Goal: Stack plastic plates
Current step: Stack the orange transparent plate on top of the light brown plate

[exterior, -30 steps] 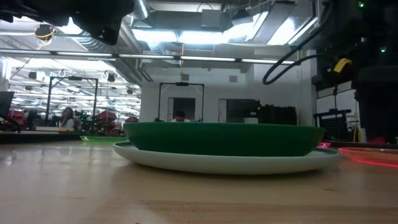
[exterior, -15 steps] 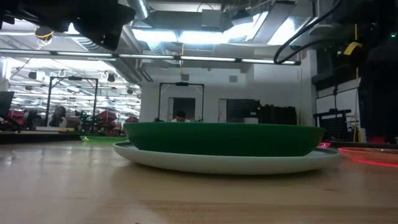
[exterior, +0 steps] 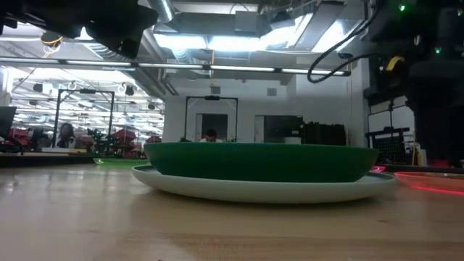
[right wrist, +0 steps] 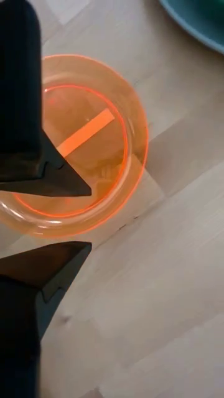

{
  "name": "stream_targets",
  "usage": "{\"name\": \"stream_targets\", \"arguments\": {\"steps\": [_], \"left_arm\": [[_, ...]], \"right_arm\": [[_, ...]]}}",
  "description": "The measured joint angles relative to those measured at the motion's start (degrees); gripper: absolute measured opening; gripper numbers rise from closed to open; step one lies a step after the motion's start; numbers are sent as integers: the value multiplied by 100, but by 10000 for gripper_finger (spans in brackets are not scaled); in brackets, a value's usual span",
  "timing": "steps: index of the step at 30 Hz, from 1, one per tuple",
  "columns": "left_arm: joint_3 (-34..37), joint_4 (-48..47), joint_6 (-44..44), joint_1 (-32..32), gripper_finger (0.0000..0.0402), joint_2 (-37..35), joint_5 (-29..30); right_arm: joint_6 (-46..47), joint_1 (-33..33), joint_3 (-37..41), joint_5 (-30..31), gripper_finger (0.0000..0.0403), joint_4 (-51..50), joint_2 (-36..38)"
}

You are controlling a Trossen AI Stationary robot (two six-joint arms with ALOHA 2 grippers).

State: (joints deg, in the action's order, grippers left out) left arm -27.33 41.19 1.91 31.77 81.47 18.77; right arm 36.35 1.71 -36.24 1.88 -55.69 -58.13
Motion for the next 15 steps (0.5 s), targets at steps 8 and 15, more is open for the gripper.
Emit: {"name": "stream_targets", "arguments": {"steps": [8, 15], "left_arm": [[0, -79, 98, 15, 117, 0, -26], [0, -76, 100, 11, 117, 0, 32]], "right_arm": [[-250, -249, 723, -765, 117, 571, 2], [-574, -249, 720, -1130, 117, 436, 261]]}}
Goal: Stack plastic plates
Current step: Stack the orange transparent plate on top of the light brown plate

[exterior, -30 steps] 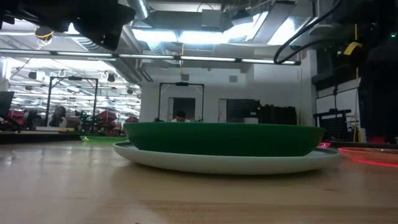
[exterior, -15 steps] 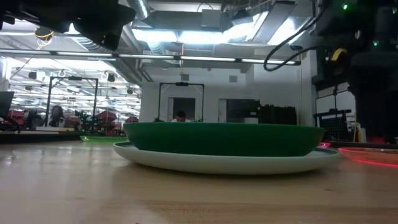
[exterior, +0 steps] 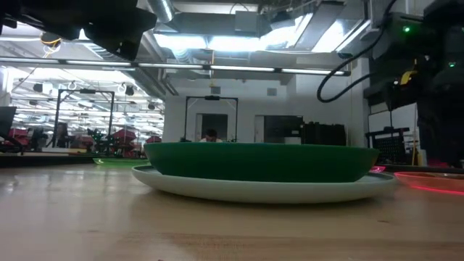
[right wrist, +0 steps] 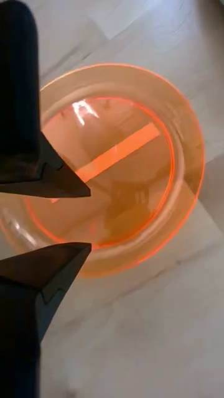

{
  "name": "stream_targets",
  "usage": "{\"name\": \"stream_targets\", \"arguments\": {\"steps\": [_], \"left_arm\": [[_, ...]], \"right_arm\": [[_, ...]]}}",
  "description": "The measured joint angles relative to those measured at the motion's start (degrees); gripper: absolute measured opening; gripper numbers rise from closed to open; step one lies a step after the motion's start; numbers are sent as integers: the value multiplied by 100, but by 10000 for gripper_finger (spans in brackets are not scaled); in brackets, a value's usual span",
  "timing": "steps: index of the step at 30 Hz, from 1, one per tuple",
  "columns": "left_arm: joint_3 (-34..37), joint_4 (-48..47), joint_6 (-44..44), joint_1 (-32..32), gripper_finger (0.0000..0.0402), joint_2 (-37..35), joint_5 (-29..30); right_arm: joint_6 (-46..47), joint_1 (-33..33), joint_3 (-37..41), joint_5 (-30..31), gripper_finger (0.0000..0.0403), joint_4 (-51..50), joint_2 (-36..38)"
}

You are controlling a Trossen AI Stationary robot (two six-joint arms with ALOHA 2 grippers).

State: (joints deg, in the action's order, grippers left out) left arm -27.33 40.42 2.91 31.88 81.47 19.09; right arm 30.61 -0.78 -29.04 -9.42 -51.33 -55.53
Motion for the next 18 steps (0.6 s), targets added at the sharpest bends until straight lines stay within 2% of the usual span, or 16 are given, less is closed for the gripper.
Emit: {"name": "stream_targets", "arguments": {"steps": [4, 7, 12, 18], "left_arm": [[0, -1, -1, 0, 117, 0, 40], [0, -2, 4, 0, 117, 0, 36], [0, -58, 51, 0, 117, -2, 35], [0, -105, 104, 0, 117, -2, 35]], "right_arm": [[-157, 0, -1, 439, 117, -71, 102], [-59, 0, 35, 527, 117, -37, 91], [199, 0, 362, 375, 117, 183, 92], [119, 0, 402, 227, 117, 408, 92]]}}
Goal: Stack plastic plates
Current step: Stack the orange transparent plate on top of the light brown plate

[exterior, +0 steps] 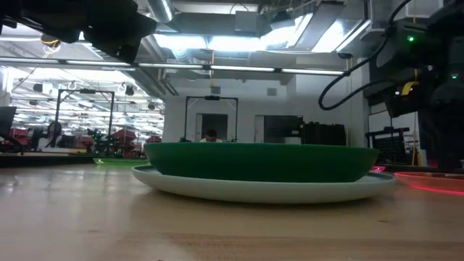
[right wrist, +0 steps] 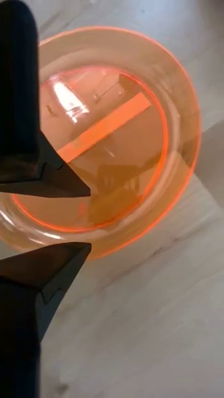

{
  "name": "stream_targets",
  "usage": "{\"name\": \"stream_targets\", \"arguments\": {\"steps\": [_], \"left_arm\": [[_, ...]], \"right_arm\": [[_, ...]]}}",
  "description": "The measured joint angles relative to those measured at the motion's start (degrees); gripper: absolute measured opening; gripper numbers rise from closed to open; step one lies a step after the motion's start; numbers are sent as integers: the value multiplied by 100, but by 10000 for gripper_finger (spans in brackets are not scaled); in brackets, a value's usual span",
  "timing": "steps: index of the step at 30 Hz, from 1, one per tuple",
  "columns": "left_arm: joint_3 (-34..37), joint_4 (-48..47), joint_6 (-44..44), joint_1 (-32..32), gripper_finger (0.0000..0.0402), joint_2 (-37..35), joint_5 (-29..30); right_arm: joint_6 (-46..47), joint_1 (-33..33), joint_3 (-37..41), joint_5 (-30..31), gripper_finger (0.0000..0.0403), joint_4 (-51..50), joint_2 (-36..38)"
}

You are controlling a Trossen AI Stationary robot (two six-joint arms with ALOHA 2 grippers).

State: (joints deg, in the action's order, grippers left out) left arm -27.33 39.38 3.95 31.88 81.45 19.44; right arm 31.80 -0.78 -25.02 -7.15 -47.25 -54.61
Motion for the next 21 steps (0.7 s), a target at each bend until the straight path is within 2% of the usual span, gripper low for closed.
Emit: {"name": "stream_targets", "arguments": {"steps": [6, 14, 17, 21], "left_arm": [[0, 7, -2, 0, 117, 0, 1], [0, 8, -2, 0, 117, 0, 0], [0, 7, -2, 0, 117, 0, 0], [0, 8, -4, 0, 117, 0, 0]], "right_arm": [[-14, 0, 2, 52, 117, 36, 0], [23, 0, 423, -21, 116, 727, 0], [62, 0, 446, -17, 98, 848, 0], [38, 0, 446, -53, 52, 849, 0]]}}
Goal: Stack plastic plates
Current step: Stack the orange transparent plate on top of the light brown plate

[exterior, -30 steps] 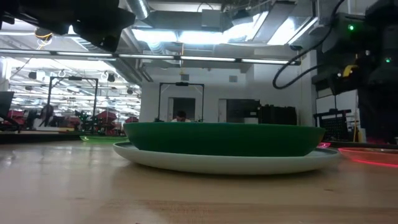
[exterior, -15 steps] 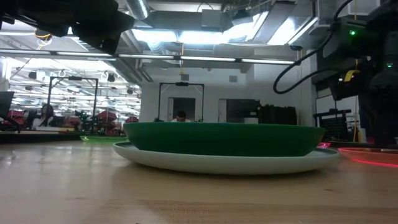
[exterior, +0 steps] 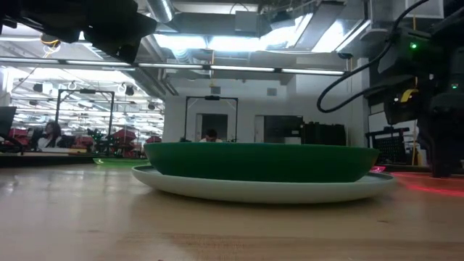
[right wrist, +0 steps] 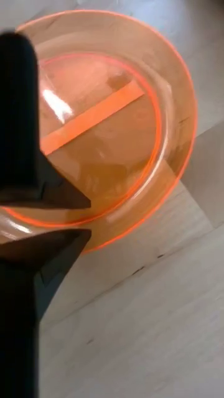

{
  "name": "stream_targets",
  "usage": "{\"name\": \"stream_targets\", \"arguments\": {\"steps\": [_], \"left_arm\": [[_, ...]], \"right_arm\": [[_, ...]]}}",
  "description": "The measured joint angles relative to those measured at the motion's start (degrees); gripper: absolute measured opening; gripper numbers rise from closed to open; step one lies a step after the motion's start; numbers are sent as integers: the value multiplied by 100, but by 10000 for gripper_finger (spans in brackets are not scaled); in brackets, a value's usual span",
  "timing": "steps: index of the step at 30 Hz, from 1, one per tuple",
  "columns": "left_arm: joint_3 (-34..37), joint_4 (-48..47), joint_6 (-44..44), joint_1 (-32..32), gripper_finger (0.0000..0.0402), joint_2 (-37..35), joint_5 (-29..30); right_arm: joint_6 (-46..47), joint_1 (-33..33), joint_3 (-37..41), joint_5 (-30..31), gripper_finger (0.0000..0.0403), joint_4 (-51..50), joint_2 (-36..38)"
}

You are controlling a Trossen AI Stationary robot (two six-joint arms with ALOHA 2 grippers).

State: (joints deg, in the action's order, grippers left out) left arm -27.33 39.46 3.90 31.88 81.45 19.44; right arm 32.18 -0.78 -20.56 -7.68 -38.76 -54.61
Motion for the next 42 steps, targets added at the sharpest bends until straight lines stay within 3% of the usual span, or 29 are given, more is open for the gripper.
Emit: {"name": "stream_targets", "arguments": {"steps": [5, 29, 34, 42], "left_arm": [[0, 1, 0, 0, 117, 0, 0], [0, -8, 0, -4, 117, 0, 61], [0, -32, 3, -4, 117, 0, 63], [0, -41, 7, -4, 117, -1, 68]], "right_arm": [[-9, 0, 0, -1, 5, -2, 0], [96, 0, -614, -270, 4, -105, 2], [659, 0, -610, 129, 29, -789, 0], [864, 0, -603, 531, 131, -1226, 0]]}}
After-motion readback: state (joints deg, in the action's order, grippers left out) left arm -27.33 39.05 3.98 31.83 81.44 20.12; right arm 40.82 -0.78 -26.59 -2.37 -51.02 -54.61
